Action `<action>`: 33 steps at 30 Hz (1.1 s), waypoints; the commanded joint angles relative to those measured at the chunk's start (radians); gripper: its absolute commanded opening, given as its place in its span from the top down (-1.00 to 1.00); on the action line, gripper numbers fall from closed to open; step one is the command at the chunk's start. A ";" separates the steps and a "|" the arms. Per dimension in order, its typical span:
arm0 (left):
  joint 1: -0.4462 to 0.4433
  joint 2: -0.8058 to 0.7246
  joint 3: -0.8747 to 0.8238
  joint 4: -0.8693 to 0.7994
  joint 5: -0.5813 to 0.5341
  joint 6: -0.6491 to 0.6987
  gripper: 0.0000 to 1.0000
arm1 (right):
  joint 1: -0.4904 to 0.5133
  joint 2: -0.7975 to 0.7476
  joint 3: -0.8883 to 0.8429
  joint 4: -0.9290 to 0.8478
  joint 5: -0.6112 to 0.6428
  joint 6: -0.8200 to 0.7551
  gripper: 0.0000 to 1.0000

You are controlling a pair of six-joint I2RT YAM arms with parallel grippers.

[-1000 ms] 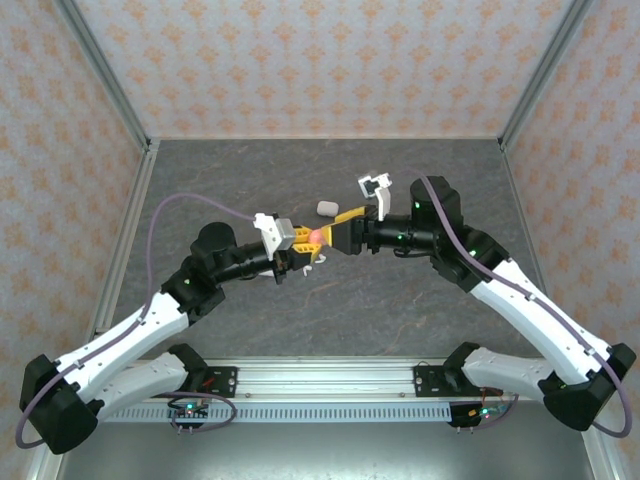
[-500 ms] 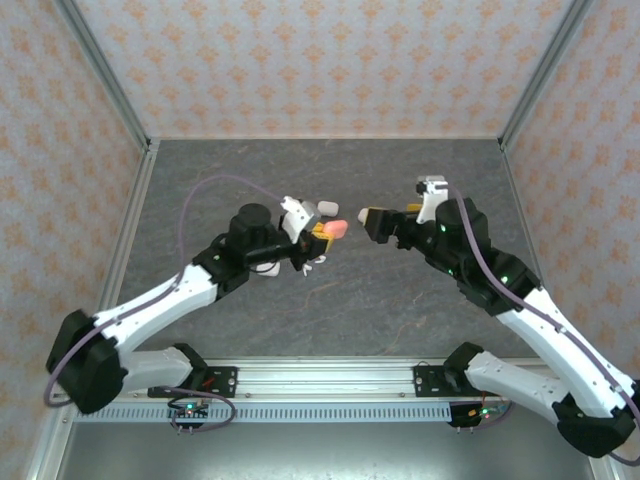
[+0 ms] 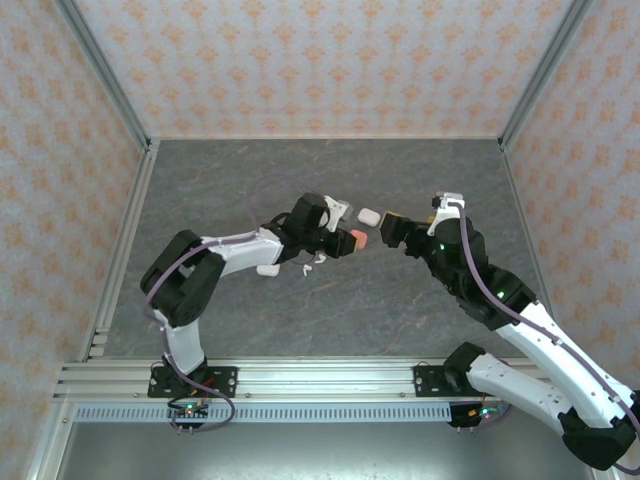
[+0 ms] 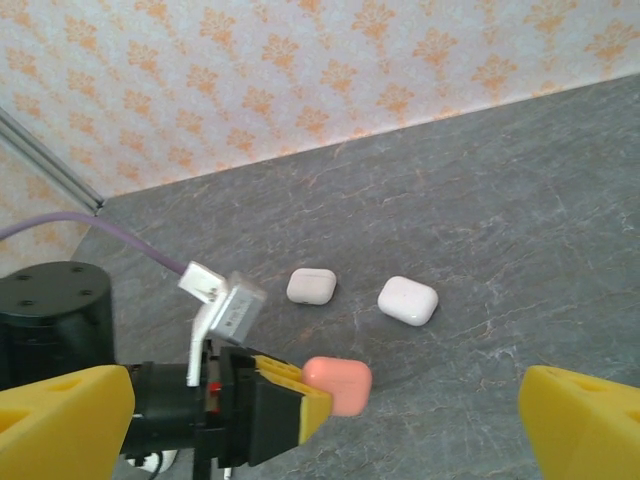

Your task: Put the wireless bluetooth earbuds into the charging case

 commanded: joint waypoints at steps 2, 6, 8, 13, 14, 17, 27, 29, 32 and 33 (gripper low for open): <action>0.004 0.076 0.079 -0.005 0.048 -0.093 0.87 | -0.003 -0.010 -0.015 -0.011 0.056 -0.016 -0.98; 0.004 0.162 0.137 -0.013 0.074 -0.146 0.77 | -0.004 -0.010 -0.023 -0.011 0.061 -0.033 -0.98; 0.005 0.197 0.165 -0.026 0.083 -0.160 0.72 | -0.004 -0.010 -0.025 -0.011 0.064 -0.041 -0.98; 0.004 0.223 0.192 -0.071 0.052 -0.149 0.45 | -0.004 -0.009 -0.029 -0.007 0.058 -0.047 -0.98; 0.004 0.221 0.194 -0.084 0.043 -0.140 0.40 | -0.004 -0.008 -0.034 -0.002 0.051 -0.047 -0.98; 0.005 0.210 0.197 -0.124 0.016 -0.109 0.20 | -0.004 0.000 -0.039 0.005 0.040 -0.047 -0.98; 0.047 0.045 0.149 -0.226 -0.124 -0.018 -0.10 | -0.004 0.077 0.012 -0.048 -0.062 -0.074 -0.99; 0.067 -0.034 0.112 -0.217 -0.134 -0.010 -0.15 | -0.003 0.121 0.040 -0.078 -0.096 -0.092 -0.99; 0.116 -0.128 0.051 -0.210 -0.128 -0.002 -0.19 | -0.003 0.215 0.097 -0.126 -0.136 -0.120 -0.92; 0.139 -0.159 0.025 -0.204 -0.123 -0.003 -0.20 | -0.002 0.251 0.113 -0.134 -0.161 -0.132 -0.90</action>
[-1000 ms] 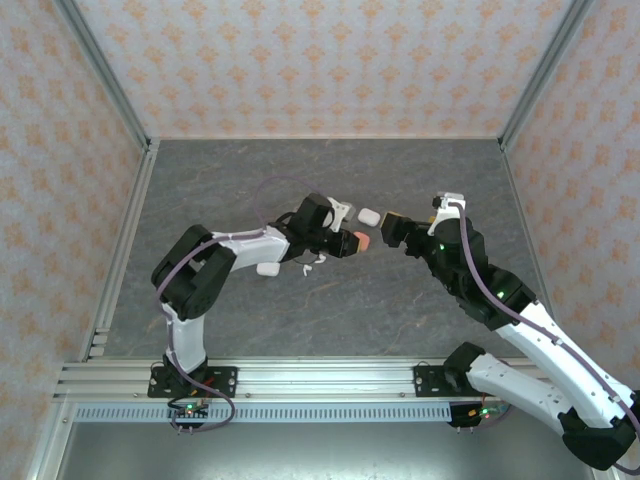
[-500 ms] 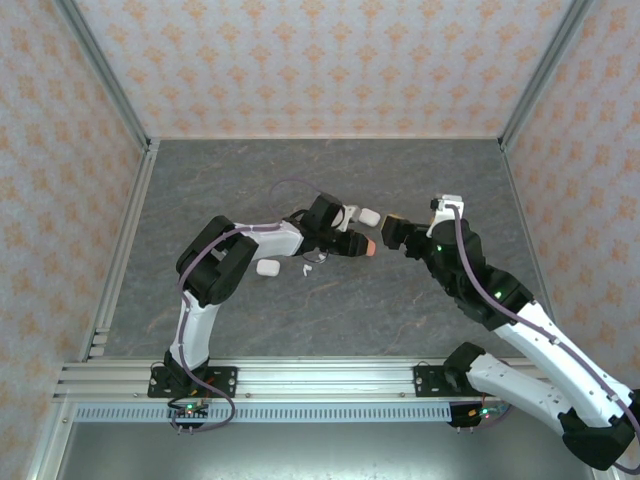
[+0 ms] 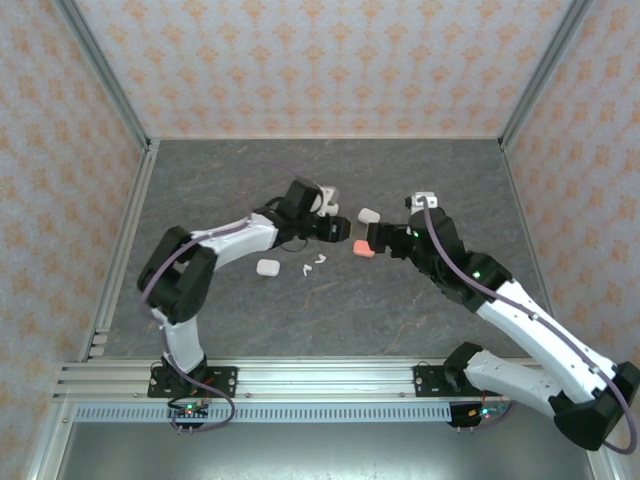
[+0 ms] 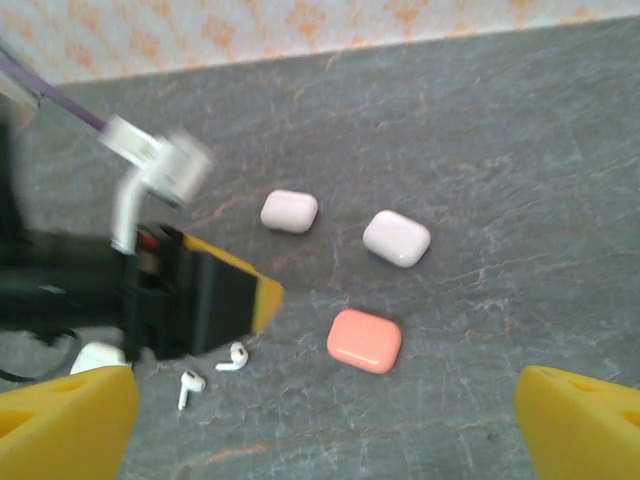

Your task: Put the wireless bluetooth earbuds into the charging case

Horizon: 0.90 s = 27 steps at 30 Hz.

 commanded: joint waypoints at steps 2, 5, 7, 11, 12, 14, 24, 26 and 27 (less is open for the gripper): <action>0.095 -0.140 -0.107 0.011 -0.022 0.024 -0.22 | 0.000 0.131 0.090 -0.061 -0.113 -0.065 -0.88; 0.179 -0.227 -0.196 0.021 -0.023 0.010 -0.27 | 0.028 0.248 0.142 -0.058 -0.138 -0.100 -0.88; 0.235 -0.281 -0.254 0.024 -0.026 -0.002 -0.29 | 0.064 0.334 0.186 -0.067 -0.127 -0.137 -0.89; 0.351 -0.372 -0.355 0.021 -0.025 -0.025 -0.37 | 0.135 0.527 0.302 -0.095 -0.140 -0.213 -0.90; 0.381 -0.392 -0.376 0.019 -0.023 -0.032 -0.40 | 0.149 0.577 0.338 -0.104 -0.157 -0.234 -0.90; 0.441 -0.421 -0.416 0.030 -0.005 -0.044 -0.44 | 0.173 0.684 0.417 -0.129 -0.183 -0.277 -0.90; 0.653 -0.485 -0.513 0.019 0.032 -0.060 -0.49 | 0.241 1.145 0.843 -0.308 -0.314 -0.525 -0.88; 0.662 -0.496 -0.521 0.013 0.014 -0.058 -0.49 | 0.245 1.212 0.915 -0.343 -0.336 -0.560 -0.87; 0.664 -0.501 -0.526 0.012 0.004 -0.058 -0.49 | 0.248 1.245 0.949 -0.358 -0.347 -0.574 -0.86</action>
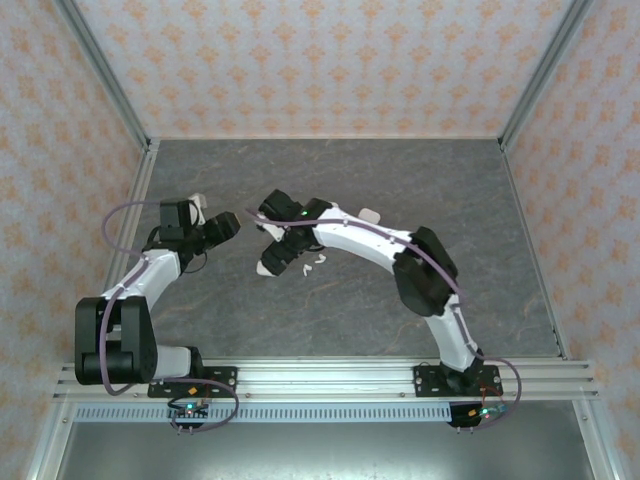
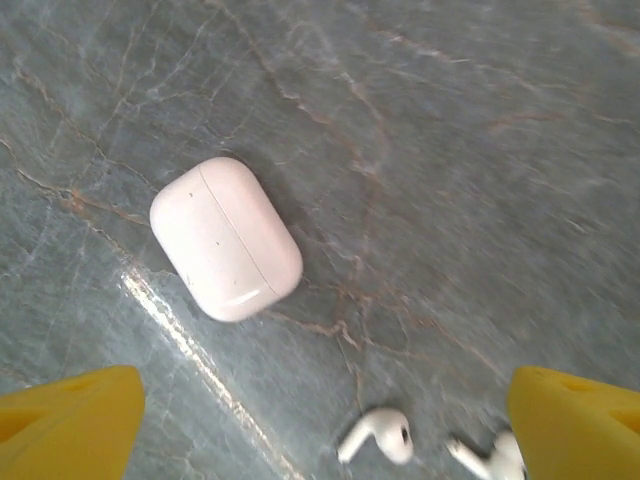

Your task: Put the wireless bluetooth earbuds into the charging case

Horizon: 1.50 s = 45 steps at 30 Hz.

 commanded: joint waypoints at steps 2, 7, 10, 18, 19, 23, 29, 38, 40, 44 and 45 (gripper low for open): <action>0.013 -0.047 -0.024 -0.008 -0.032 -0.009 -0.49 | 0.013 0.116 0.150 -0.138 -0.060 -0.121 -0.86; 0.015 -0.069 -0.044 0.008 -0.051 -0.026 -0.51 | 0.033 0.234 0.273 -0.187 -0.066 -0.163 -0.86; 0.015 -0.072 -0.045 0.003 -0.068 -0.024 -0.52 | 0.041 0.277 0.319 -0.196 -0.075 -0.175 -0.84; 0.017 -0.057 -0.046 0.006 -0.075 -0.029 -0.53 | 0.050 0.316 0.334 -0.220 -0.064 -0.204 -0.62; 0.017 -0.055 -0.048 0.008 -0.076 -0.028 -0.53 | 0.051 0.318 0.333 -0.225 -0.061 -0.204 -0.57; 0.017 -0.048 -0.047 0.009 -0.075 -0.025 -0.53 | 0.052 0.322 0.311 -0.231 -0.042 -0.206 -0.39; 0.017 -0.048 -0.047 0.006 -0.064 -0.023 -0.53 | 0.051 0.320 0.293 -0.218 0.003 -0.202 -0.03; 0.015 -0.089 -0.028 -0.027 0.026 -0.030 -0.50 | 0.017 0.075 0.121 -0.089 0.015 -0.178 0.23; 0.014 -0.114 -0.016 -0.054 0.053 -0.025 -0.49 | 0.003 -0.038 0.012 -0.017 0.006 -0.176 0.23; 0.008 -0.184 -0.005 -0.082 0.144 -0.016 -0.47 | -0.028 -0.251 -0.189 0.087 0.007 -0.177 0.24; 0.001 -0.205 -0.004 -0.076 0.175 -0.022 -0.47 | -0.035 -0.305 -0.236 0.113 0.017 -0.179 0.24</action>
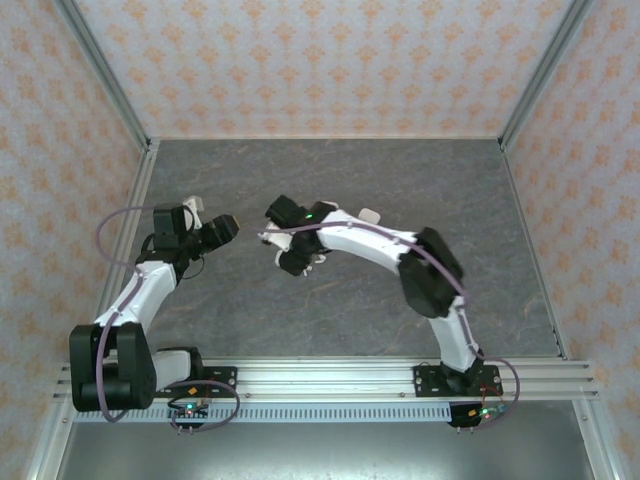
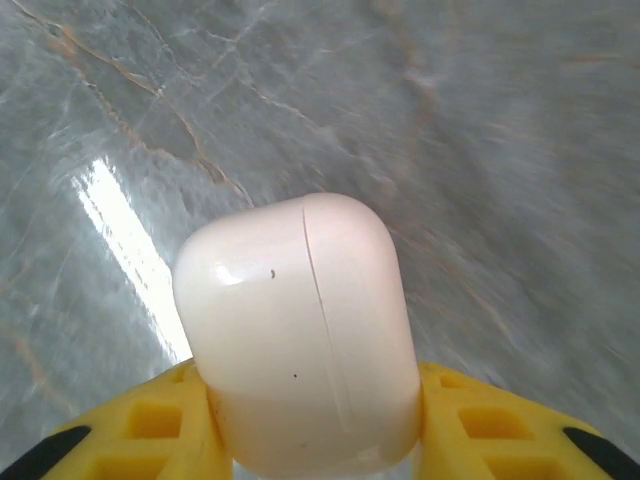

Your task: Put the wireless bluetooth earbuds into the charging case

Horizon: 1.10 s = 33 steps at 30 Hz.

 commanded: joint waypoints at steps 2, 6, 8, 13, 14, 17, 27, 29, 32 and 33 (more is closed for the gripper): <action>-0.033 -0.098 0.038 -0.013 0.153 -0.006 -0.47 | -0.026 -0.258 -0.156 0.156 0.043 -0.001 0.24; -0.125 -0.166 0.081 -0.014 0.245 0.022 -0.48 | -0.037 -0.440 -0.304 0.228 0.076 -0.039 0.24; -0.180 -0.187 0.110 -0.018 0.293 0.048 -0.48 | -0.039 -0.528 -0.361 0.263 0.095 -0.071 0.24; -0.320 -0.233 0.165 -0.013 0.376 0.114 -0.48 | -0.042 -0.704 -0.452 0.311 0.101 -0.137 0.24; -0.340 -0.238 0.172 -0.011 0.381 0.121 -0.49 | -0.042 -0.726 -0.459 0.310 0.101 -0.145 0.24; -0.397 -0.244 0.184 -0.001 0.387 0.140 -0.49 | -0.041 -0.775 -0.475 0.307 0.099 -0.180 0.24; -0.557 -0.163 0.183 0.169 0.282 0.039 -0.45 | -0.041 -0.811 -0.502 0.318 0.064 -0.244 0.24; -0.581 -0.143 0.181 0.202 0.257 0.021 -0.39 | -0.039 -0.811 -0.506 0.323 0.057 -0.248 0.24; -0.604 -0.118 0.192 0.203 0.206 0.011 -0.24 | -0.039 -0.812 -0.509 0.329 0.054 -0.251 0.24; -0.607 -0.109 0.196 0.208 0.205 0.007 -0.22 | -0.039 -0.812 -0.510 0.329 0.053 -0.252 0.24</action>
